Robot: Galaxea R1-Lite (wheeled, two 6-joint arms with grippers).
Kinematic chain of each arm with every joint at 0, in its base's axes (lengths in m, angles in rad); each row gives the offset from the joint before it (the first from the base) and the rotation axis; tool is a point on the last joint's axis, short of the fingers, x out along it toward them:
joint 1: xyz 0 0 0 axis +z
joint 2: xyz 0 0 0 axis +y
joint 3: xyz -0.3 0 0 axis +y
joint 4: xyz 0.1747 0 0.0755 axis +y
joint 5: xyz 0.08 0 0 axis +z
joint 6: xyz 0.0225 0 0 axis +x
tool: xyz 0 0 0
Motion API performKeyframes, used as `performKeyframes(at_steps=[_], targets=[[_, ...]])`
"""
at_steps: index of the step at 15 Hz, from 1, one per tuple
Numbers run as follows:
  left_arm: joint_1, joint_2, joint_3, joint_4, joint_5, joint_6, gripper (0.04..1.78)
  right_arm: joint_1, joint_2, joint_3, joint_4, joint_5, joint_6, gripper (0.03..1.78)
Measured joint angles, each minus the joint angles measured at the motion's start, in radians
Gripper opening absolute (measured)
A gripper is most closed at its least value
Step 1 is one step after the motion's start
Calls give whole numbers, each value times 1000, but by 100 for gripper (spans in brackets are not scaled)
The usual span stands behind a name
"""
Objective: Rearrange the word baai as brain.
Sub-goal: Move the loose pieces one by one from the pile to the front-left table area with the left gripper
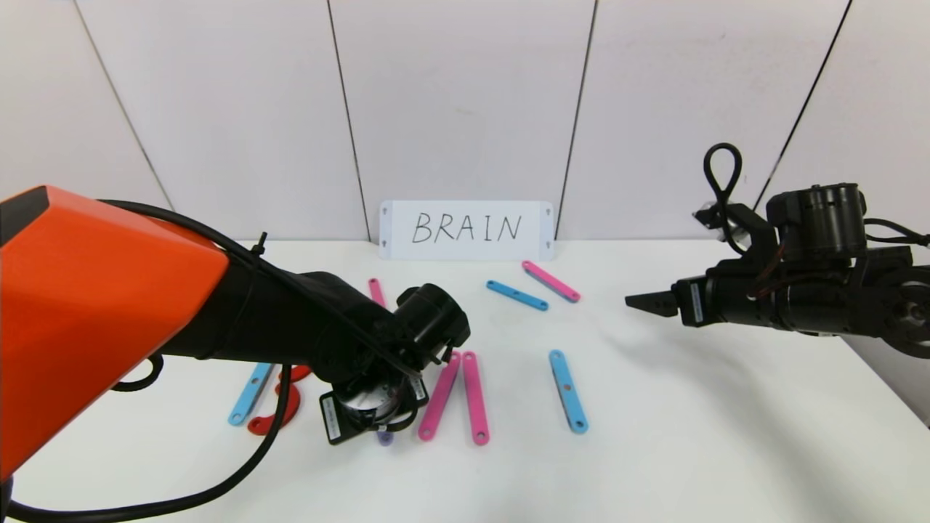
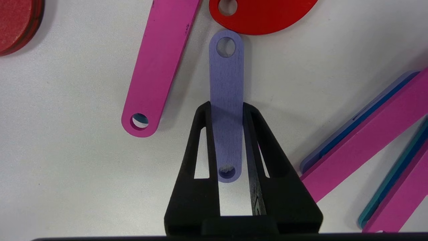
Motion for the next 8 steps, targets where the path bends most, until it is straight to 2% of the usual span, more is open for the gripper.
performKeyframes(at_steps=[2,4,6,8], targets=[[-2,0,0,1,5,0,35,0,1,0,0,1,0,174],[-4,-1,0,1,6,0,53,0,1,-1,0,1,0,174],[-4,-2,0,1,6,0,82,0,2,-1,0,1,0,174],[-5,-5,0,3,8,1,118,0,2,0,0,1,0,174]])
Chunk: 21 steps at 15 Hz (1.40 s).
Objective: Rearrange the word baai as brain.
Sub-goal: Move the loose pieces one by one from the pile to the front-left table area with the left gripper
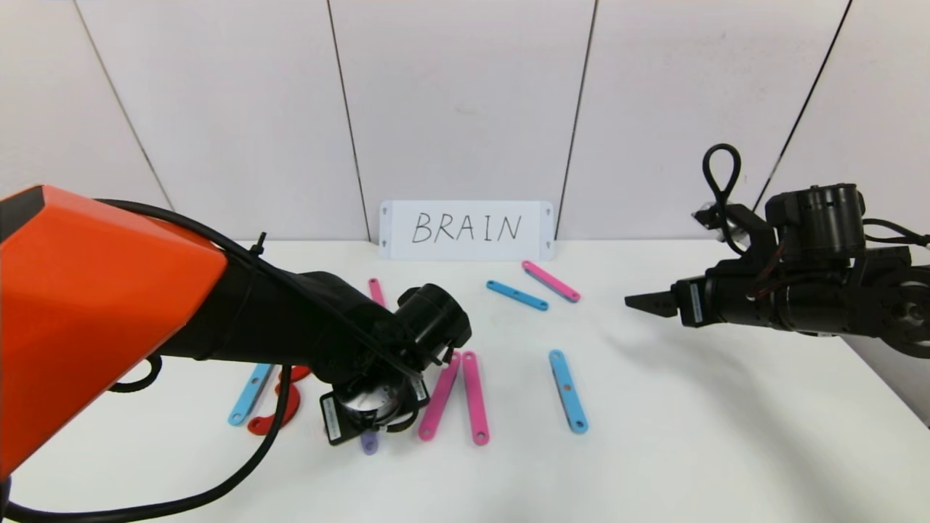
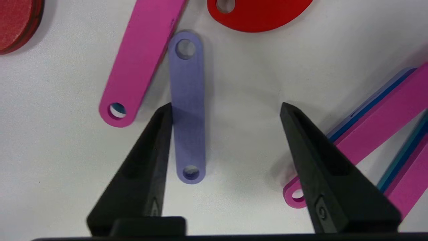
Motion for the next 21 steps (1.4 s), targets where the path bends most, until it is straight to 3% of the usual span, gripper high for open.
performKeyframes(at_steps=[3,6,21], targets=[[-3,-6,-5,-1,0,3,157,-1,0,1,0,0,0,174],[-5,-6,-11,-2,1,6,173,0,0,1,0,-1,0,174],[-8,3,-35,-21,-30,59,174,-1,0,1,0,-1,0,174]])
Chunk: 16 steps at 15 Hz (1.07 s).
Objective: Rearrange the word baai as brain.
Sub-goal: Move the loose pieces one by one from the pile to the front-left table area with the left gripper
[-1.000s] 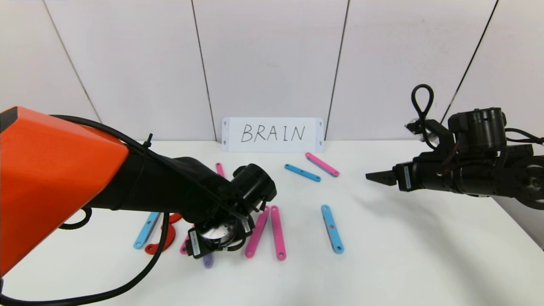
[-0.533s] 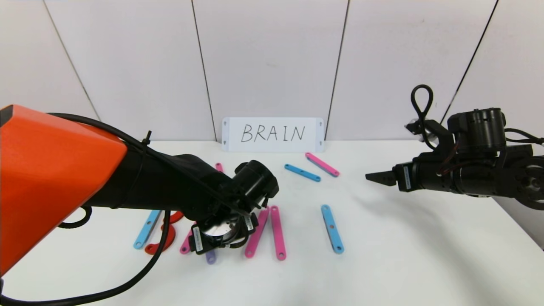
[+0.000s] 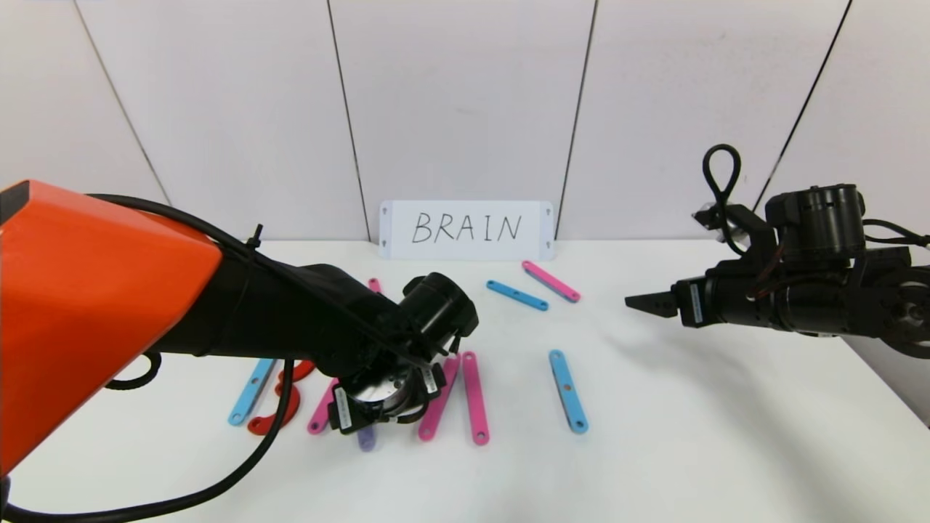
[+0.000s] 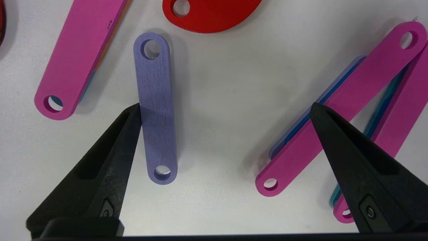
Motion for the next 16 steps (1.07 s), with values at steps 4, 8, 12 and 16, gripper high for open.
performKeyframes(at_steps=[4,8,12,16], targets=[[1,19,-5,0,4,21,174,0,0,0,0,0,0,174],[0,28,-8,1,9,46,174,-1,0,0,0,0,0,174],[-4,30,-8,4,13,50,174,-1,0,0,0,1,0,174],[-17,30,-7,7,45,64,174,-1,0,1,0,1,-1,174]])
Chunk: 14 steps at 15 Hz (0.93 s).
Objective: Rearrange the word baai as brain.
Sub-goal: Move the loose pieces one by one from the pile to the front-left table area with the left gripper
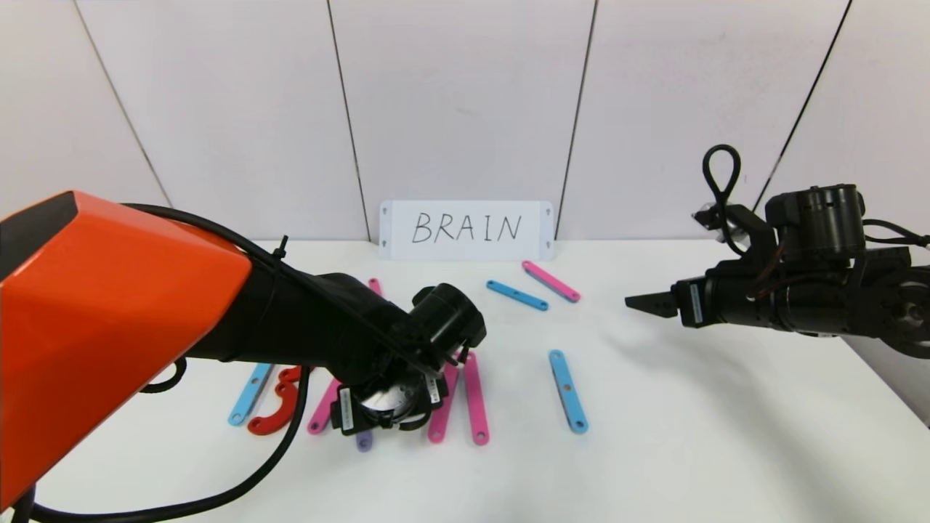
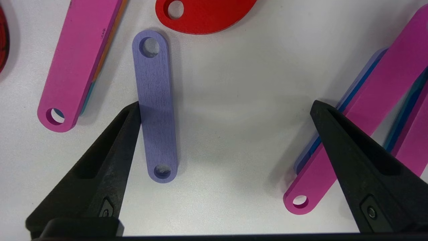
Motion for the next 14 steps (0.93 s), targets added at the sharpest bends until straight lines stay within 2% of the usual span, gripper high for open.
performKeyframes(at_steps=[14], targets=[[-3,-51,6,-5,1,71,174,-2,-3,-1,0,-1,0,174]])
